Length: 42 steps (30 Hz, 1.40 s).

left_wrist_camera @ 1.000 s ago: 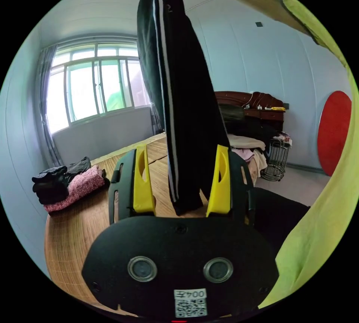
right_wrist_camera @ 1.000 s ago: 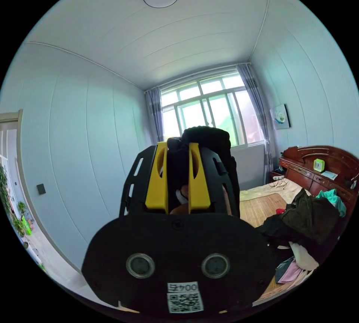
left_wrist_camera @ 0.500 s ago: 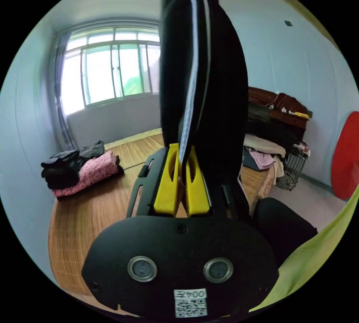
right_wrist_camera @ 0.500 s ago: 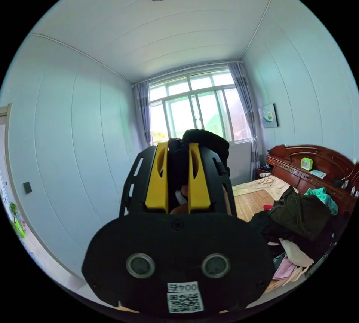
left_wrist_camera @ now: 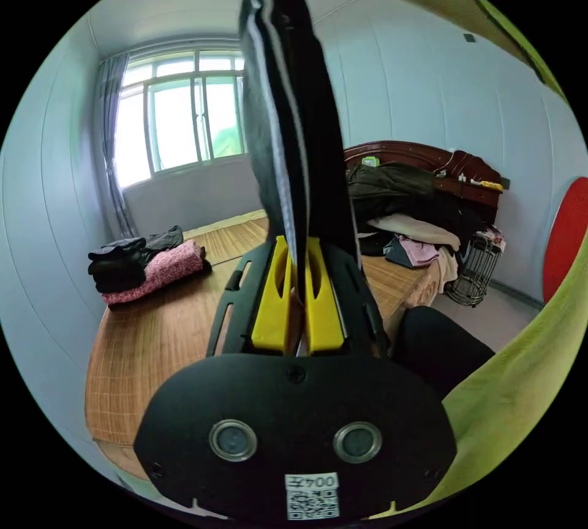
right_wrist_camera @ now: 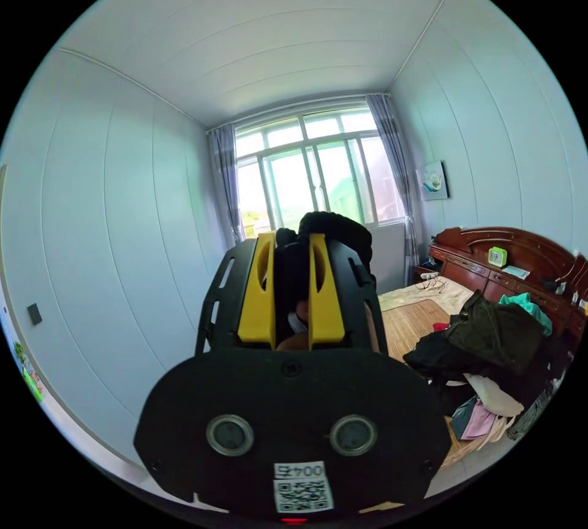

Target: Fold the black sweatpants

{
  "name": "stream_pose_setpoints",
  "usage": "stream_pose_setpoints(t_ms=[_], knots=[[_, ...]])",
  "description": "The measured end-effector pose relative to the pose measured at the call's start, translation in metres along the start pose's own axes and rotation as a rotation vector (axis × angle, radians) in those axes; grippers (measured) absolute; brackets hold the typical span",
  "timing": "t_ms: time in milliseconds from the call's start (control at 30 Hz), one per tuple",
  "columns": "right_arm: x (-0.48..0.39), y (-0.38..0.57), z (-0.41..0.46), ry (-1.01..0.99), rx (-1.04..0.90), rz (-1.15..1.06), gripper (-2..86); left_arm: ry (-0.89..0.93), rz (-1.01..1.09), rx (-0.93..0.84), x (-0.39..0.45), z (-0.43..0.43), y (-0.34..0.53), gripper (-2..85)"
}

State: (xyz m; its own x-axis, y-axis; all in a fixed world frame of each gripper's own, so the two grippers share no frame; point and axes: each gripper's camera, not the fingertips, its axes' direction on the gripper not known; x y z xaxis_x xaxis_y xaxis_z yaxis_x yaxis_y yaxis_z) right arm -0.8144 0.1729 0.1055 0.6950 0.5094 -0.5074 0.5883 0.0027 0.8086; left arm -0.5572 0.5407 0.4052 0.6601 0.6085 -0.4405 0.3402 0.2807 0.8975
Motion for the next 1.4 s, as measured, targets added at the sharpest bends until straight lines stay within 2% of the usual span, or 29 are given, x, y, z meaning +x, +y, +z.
stream_pose_setpoints(t_ms=[200, 300, 400, 600, 900, 967, 1133, 1233, 1400], knots=[[-0.066, 0.014, 0.005, -0.001, 0.008, -0.068, 8.3, 0.031, -0.03, 0.059, 0.042, 0.024, -0.006, 9.6], [-0.097, 0.025, 0.0, -0.014, 0.006, -0.094, 8.2, 0.009, -0.011, 0.004, 0.056, 0.045, -0.01, 15.4], [-0.123, 0.036, -0.005, -0.046, -0.01, -0.111, 8.2, -0.064, 0.014, -0.043, 0.066, 0.056, -0.016, 17.6], [-0.157, 0.048, -0.028, -0.134, -0.038, -0.099, 8.3, -0.324, -0.06, -0.12, 0.054, 0.074, -0.016, 17.5], [-0.159, 0.031, -0.09, -0.186, 0.007, -0.064, 8.3, -0.462, -0.099, -0.079, -0.01, 0.039, 0.008, 14.9], [-0.146, 0.017, -0.109, -0.184, 0.02, -0.021, 8.3, -0.444, -0.071, -0.042, -0.025, 0.025, 0.012, 14.5], [-0.14, -0.014, -0.16, -0.188, 0.063, 0.013, 8.5, -0.126, 0.08, 0.063, -0.078, -0.022, 0.012, 14.6], [-0.152, -0.028, -0.192, -0.164, 0.107, 0.013, 8.6, -0.066, 0.116, 0.084, -0.087, -0.041, 0.003, 15.9], [-0.187, -0.027, -0.224, -0.117, 0.136, -0.003, 8.6, -0.102, 0.109, 0.083, -0.054, -0.057, 0.0, 19.5]])
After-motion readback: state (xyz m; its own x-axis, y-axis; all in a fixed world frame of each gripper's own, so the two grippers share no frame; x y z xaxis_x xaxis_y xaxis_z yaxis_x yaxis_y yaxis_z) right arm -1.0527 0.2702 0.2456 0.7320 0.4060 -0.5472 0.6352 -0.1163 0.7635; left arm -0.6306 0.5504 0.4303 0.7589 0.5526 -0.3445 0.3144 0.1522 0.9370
